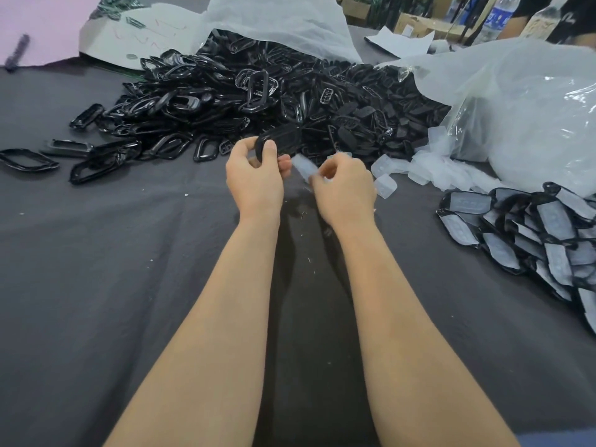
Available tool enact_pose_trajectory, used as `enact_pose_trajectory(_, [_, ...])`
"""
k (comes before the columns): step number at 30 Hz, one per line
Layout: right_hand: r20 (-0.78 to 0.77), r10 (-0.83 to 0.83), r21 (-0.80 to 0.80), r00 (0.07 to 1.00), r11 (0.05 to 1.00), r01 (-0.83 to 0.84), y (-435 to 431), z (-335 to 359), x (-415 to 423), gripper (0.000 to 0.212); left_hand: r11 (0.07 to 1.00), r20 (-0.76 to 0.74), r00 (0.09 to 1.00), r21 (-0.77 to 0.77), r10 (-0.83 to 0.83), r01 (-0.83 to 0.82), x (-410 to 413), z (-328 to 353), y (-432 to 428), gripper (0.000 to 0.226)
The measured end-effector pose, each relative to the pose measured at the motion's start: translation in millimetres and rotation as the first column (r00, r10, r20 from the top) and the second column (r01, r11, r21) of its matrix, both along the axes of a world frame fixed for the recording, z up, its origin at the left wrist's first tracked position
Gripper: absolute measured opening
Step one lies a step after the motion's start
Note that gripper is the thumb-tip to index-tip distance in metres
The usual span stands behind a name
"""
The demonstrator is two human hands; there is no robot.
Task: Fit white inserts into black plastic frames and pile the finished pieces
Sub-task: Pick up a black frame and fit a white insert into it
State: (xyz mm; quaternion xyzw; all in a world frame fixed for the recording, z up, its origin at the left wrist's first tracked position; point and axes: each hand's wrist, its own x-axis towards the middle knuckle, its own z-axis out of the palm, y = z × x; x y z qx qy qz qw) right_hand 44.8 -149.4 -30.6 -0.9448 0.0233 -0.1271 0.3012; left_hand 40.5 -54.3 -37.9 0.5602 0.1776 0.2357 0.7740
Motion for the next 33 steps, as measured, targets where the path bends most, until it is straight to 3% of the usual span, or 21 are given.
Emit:
enact_pose_trajectory(2, [0.106, -0.020, 0.353, 0.994, 0.935, -0.019, -6, 4, 0, 0.003, 1.000, -0.002, 1.000, 0.009, -0.010, 0.010, 0, -1, -1, 0.006])
enact_pose_trajectory(4, [0.147, -0.076, 0.660, 0.986, 0.750, -0.041, -13, 9, 0, 0.012, 0.999, -0.007, 1.000, 0.030, -0.024, 0.025, 0, -1, -2, 0.010])
enact_pose_trajectory(5, [0.132, -0.076, 0.787, 0.988, 0.614, -0.058, -16, 11, 0, 0.016, 0.998, -0.008, 0.999, 0.048, -0.037, 0.038, 0, -1, -3, 0.011])
enact_pose_trajectory(7, [0.104, -0.004, 0.935, 0.995, 0.342, -0.097, -17, 15, 1, 0.018, 0.994, -0.002, 0.997, 0.079, -0.079, 0.079, -1, -1, -4, 0.010])
enact_pose_trajectory(8, [0.108, 0.047, 0.956, 0.993, 0.269, -0.117, -17, 15, 1, 0.018, 0.990, 0.004, 0.995, 0.093, -0.105, 0.104, -2, -1, -5, 0.010])
enact_pose_trajectory(9, [0.121, 0.094, 0.955, 0.988, 0.260, -0.141, -17, 15, 1, 0.019, 0.986, 0.007, 0.992, 0.112, -0.127, 0.126, -3, -1, -6, 0.014])
enact_pose_trajectory(10, [0.136, 0.122, 0.935, 0.983, 0.312, -0.168, -16, 14, 1, 0.019, 0.980, 0.008, 0.989, 0.136, -0.148, 0.146, -3, 0, -7, 0.020])
enact_pose_trajectory(13, [0.197, 0.087, 0.734, 0.977, 0.647, -0.206, -13, 8, -1, 0.012, 0.956, 0.005, 0.979, 0.217, -0.202, 0.196, -4, 0, -7, 0.026])
enact_pose_trajectory(16, [0.260, 0.011, 0.585, 0.965, 0.793, -0.167, -10, 6, -2, 0.004, 0.932, 0.012, 0.970, 0.281, -0.241, 0.228, -4, -1, -8, 0.023])
enact_pose_trajectory(21, [0.268, -0.031, 0.519, 0.963, 0.847, -0.117, -8, 2, 0, 0.002, 0.908, 0.042, 0.957, 0.330, -0.287, 0.258, -4, -1, -10, 0.028])
enact_pose_trajectory(24, [0.269, -0.067, 0.514, 0.961, 0.854, -0.084, -8, 2, 2, 0.001, 0.904, 0.040, 0.954, 0.333, -0.297, 0.268, -3, -2, -10, 0.020])
enact_pose_trajectory(33, [0.251, -0.089, 0.602, 0.964, 0.795, -0.083, -6, 2, 3, 0.003, 0.897, 0.030, 0.961, 0.368, -0.276, 0.247, 0, -4, -11, 0.018])
